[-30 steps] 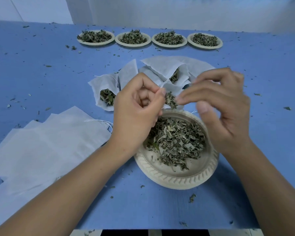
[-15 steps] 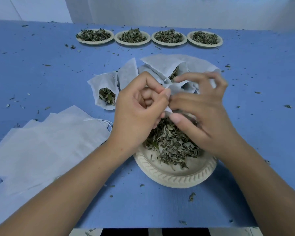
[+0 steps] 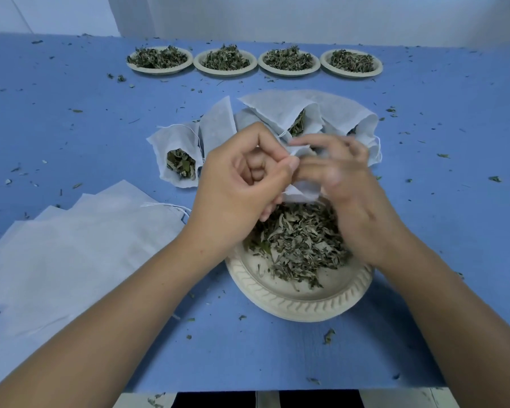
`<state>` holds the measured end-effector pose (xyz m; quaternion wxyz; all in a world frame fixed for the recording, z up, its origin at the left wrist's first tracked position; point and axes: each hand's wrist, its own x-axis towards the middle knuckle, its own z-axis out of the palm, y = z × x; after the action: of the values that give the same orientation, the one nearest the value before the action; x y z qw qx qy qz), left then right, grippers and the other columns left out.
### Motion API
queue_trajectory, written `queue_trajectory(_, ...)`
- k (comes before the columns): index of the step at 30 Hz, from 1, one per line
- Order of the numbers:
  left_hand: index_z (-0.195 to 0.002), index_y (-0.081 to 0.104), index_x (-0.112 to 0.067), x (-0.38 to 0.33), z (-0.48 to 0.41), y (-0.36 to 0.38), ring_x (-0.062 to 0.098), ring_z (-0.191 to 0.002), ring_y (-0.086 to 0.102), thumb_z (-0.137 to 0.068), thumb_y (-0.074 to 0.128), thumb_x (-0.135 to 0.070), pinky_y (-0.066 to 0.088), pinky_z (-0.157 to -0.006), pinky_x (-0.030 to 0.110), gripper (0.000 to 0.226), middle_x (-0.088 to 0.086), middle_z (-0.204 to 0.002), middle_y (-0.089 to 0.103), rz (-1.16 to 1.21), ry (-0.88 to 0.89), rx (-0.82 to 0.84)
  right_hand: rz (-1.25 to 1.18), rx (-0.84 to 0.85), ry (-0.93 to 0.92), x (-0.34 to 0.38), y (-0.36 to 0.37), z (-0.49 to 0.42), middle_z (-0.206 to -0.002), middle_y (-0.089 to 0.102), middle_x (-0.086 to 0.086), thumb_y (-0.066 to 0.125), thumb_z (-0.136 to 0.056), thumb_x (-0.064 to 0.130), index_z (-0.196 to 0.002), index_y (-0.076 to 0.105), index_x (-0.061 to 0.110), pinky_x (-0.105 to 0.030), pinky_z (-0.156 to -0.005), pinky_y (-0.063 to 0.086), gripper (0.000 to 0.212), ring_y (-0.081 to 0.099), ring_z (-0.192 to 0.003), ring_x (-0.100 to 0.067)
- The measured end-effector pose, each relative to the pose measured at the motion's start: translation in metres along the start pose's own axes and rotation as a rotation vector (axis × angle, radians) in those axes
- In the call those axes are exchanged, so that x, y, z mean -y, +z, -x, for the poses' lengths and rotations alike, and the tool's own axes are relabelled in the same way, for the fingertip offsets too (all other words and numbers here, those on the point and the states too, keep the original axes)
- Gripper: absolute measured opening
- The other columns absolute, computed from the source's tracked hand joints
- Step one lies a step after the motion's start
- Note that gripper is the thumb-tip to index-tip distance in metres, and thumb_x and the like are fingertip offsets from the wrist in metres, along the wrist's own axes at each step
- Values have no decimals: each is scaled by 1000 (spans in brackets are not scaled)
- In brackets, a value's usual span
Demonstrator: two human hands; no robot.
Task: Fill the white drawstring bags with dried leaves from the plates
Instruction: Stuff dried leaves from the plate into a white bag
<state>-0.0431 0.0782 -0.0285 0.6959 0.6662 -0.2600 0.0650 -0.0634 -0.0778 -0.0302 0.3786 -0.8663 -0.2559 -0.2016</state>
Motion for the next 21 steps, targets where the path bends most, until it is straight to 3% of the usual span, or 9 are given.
queue_trajectory(2, -77, 53, -14, 0, -2, -4, 6, -35, 45, -93, 62, -3, 39, -38, 16, 21, -3, -49, 54, -11, 16, -69, -190, -213, 62, -1, -12, -3, -98, 69, 6, 33, -96, 35, -82, 67, 22, -54, -103, 34, 39, 60, -106, -21)
queue_trajectory(4, -77, 52, -13, -1, -7, -10, 7, -34, 44, -94, 61, -5, 40, -39, 19, 21, -4, -48, 53, -27, 39, -161, -152, -302, 105, -6, -21, -3, -84, 70, -1, 40, -93, 33, -71, 65, 13, -48, -94, 42, 40, 62, -90, -22)
queue_trajectory(5, -78, 51, -13, -1, -9, -13, 8, -33, 44, -95, 60, -6, 39, -39, 21, 21, -4, -48, 53, -36, 51, -207, -127, -266, 151, -7, -22, -3, -82, 68, -1, 47, -90, 36, -72, 65, 11, -39, -89, 45, 35, 62, -85, -20)
queue_trajectory(7, -79, 49, -14, -2, -12, -18, 10, -32, 43, -95, 59, -8, 39, -38, 22, 20, -4, -50, 52, -64, 92, -286, -57, -28, 272, -6, -20, -3, -88, 65, 5, 62, -80, 46, -85, 67, 19, -19, -78, 42, 28, 56, -84, -7)
queue_trajectory(9, -80, 49, -16, -3, -13, -20, 12, -35, 48, -96, 59, -10, 44, -41, 24, 20, -7, -54, 53, -93, 160, -338, 65, 279, 307, -6, -11, -2, -101, 58, 15, 72, -75, 51, -103, 66, 27, -11, -83, 38, 37, 49, -93, 3)
queue_trajectory(11, -82, 49, -21, -5, -14, -22, 14, -43, 56, -96, 59, -12, 51, -48, 30, 20, -11, -60, 55, -148, 266, -357, 126, 437, 221, -6, 0, 1, -108, 55, 18, 76, -75, 43, -114, 65, 26, -15, -96, 34, 44, 45, -105, 2)
queue_trajectory(15, -86, 49, -28, -5, -16, -26, 8, -56, 62, -97, 59, -14, 50, -52, 38, 20, -21, -70, 58, -313, 418, -321, 73, 434, 71, -3, 4, 1, -100, 57, 19, 78, -80, 20, -106, 71, 16, -22, -95, 41, 28, 50, -99, 0)
queue_trajectory(19, -83, 54, -16, 1, -17, -27, 8, -52, 60, -95, 62, -13, 50, -52, 31, 15, -6, -60, 55, -435, 325, -238, 14, 325, 43, -2, -7, -1, -94, 69, 7, 79, -78, 15, -97, 72, 15, -35, -87, 48, 20, 58, -95, -16)
queue_trajectory(21, -82, 57, -8, 4, -14, -23, 10, -48, 54, -93, 64, -12, 46, -50, 26, 14, -2, -58, 56, -462, 267, -205, -37, 283, 38, -2, -12, -1, -92, 70, 6, 80, -77, 14, -94, 72, 16, -34, -87, 47, 19, 58, -96, -16)
